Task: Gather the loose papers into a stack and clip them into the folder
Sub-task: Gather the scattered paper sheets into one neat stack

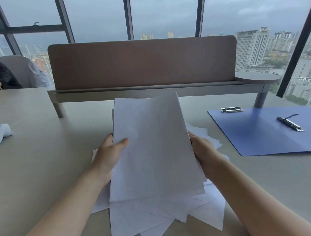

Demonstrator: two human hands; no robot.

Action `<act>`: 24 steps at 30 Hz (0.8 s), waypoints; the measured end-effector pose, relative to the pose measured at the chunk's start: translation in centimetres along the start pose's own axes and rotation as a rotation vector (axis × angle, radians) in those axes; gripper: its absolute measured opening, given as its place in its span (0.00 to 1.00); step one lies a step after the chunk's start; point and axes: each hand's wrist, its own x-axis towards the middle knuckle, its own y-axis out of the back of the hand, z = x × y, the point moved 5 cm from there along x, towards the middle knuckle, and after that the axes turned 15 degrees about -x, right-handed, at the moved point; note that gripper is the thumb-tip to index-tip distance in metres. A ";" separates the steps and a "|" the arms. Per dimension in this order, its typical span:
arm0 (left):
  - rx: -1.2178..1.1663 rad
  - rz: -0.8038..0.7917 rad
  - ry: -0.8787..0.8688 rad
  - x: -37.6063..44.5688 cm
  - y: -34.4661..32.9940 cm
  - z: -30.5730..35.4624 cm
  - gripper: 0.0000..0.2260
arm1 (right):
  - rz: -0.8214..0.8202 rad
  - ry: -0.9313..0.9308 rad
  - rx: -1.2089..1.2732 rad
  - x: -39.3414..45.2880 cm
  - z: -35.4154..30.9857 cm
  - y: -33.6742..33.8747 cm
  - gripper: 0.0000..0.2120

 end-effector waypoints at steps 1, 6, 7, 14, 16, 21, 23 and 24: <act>0.000 0.007 -0.019 0.0 0.0 0.1 0.07 | 0.016 -0.017 0.037 0.1 0.1 0.0 0.10; -0.037 0.099 -0.168 -0.3 0.4 1.3 0.09 | -0.096 -0.040 0.079 -0.3 0.1 -0.9 0.20; -0.055 0.098 -0.214 -0.4 0.3 1.7 0.13 | -0.093 -0.007 0.045 -0.5 0.0 -1.1 0.16; -0.160 -0.078 -0.438 -2.5 -0.7 5.7 0.30 | 0.033 0.313 -0.016 -1.5 -2.1 -1.6 0.06; -0.195 -0.129 -0.428 -3.0 -1.3 6.2 0.19 | 0.057 0.380 0.017 -1.8 -2.5 -1.7 0.07; -0.280 -0.050 -0.359 -3.4 -1.4 5.8 0.12 | 0.031 0.487 -0.027 -2.2 -3.2 -1.5 0.07; -0.252 -0.017 -0.400 -3.3 -1.1 6.0 0.13 | 0.022 0.514 -0.041 -2.2 -3.5 -1.1 0.09; -0.234 -0.006 -0.434 -3.3 -1.0 6.1 0.13 | 0.026 0.508 -0.017 -2.1 -3.5 -0.8 0.09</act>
